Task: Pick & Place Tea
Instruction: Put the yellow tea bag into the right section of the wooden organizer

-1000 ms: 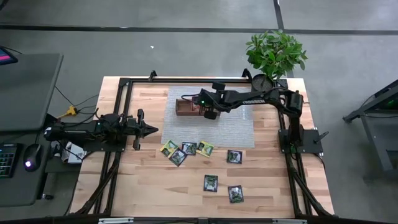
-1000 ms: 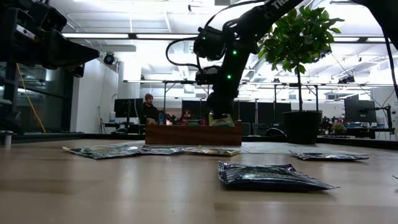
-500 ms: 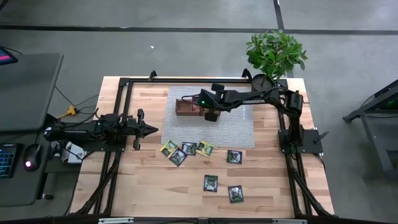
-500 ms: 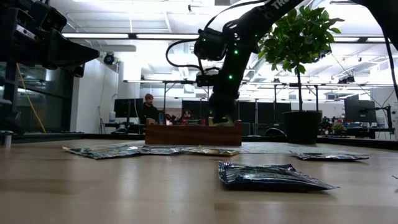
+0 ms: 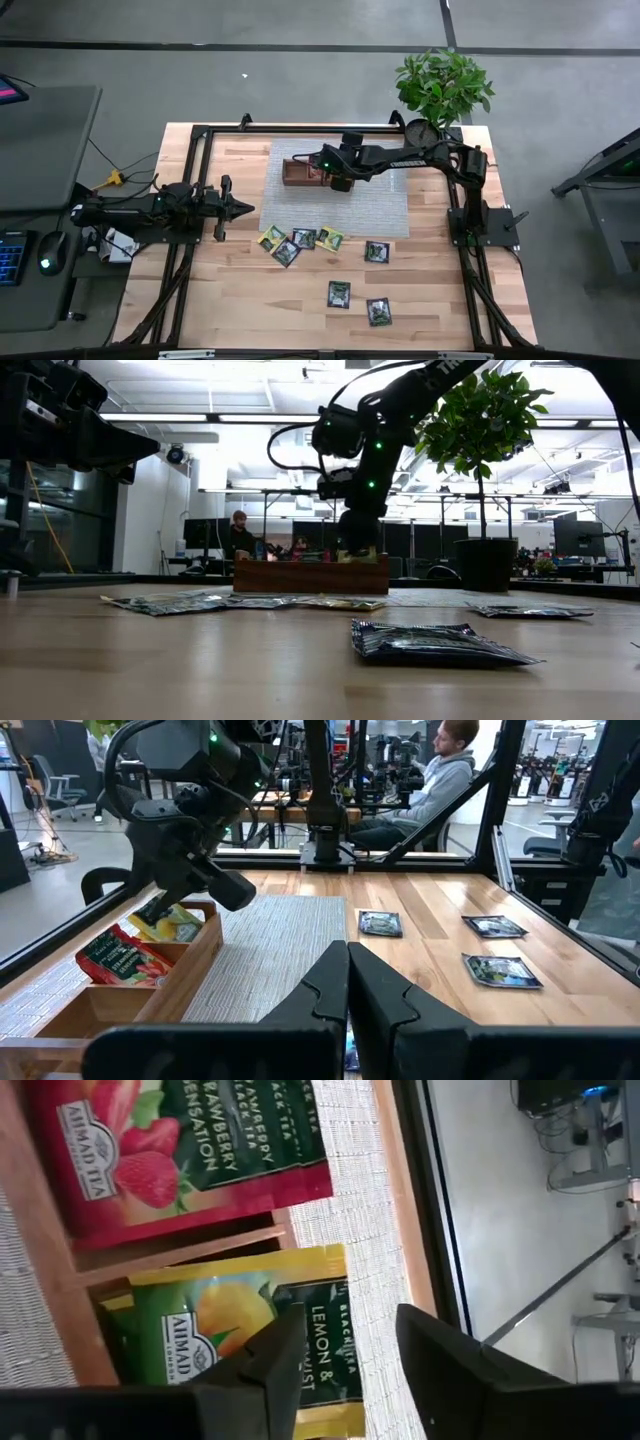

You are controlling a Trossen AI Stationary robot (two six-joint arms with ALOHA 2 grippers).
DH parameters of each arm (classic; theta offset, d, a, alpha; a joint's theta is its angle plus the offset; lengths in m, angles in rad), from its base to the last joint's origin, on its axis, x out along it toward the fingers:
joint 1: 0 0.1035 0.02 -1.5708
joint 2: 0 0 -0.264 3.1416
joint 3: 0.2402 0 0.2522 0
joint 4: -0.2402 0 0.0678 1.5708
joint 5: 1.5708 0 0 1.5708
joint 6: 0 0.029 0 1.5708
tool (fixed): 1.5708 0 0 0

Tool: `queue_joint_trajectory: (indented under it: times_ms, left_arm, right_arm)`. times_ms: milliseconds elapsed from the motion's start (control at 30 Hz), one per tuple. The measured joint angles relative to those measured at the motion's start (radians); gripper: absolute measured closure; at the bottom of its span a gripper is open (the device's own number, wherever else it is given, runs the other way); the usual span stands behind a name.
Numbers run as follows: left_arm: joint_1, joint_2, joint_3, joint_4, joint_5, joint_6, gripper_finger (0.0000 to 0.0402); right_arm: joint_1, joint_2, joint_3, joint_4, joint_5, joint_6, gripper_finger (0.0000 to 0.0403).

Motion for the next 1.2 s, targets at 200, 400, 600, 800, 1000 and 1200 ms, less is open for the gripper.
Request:
queue_joint_trajectory:
  times_ms: [200,400,600,800,1000,1200]
  left_arm:
    - [0.000,0.000,0.000,0.000,0.000,0.000,0.0401]
    - [0.000,0.000,0.000,0.000,0.000,0.000,0.0401]
    - [0.000,0.000,0.000,0.000,0.000,0.000,0.0401]
    - [0.000,0.000,0.000,0.000,0.000,0.000,0.0401]
    - [0.000,0.000,0.000,0.000,0.000,0.000,0.0401]
    - [0.000,0.000,0.000,0.000,0.000,0.000,0.0401]
  right_arm:
    - [0.012,0.000,0.000,0.000,-0.027,0.012,0.0236]
    - [0.019,-0.020,0.000,-0.013,-0.026,0.046,0.0236]
    - [0.025,-0.070,0.000,-0.039,-0.119,0.083,0.0237]
    - [0.058,-0.110,0.000,-0.057,-0.430,0.095,0.0242]
    - [0.104,-0.112,0.022,-0.080,-0.738,0.087,0.0241]
    - [0.147,-0.090,0.126,-0.207,-0.774,-0.041,0.0240]
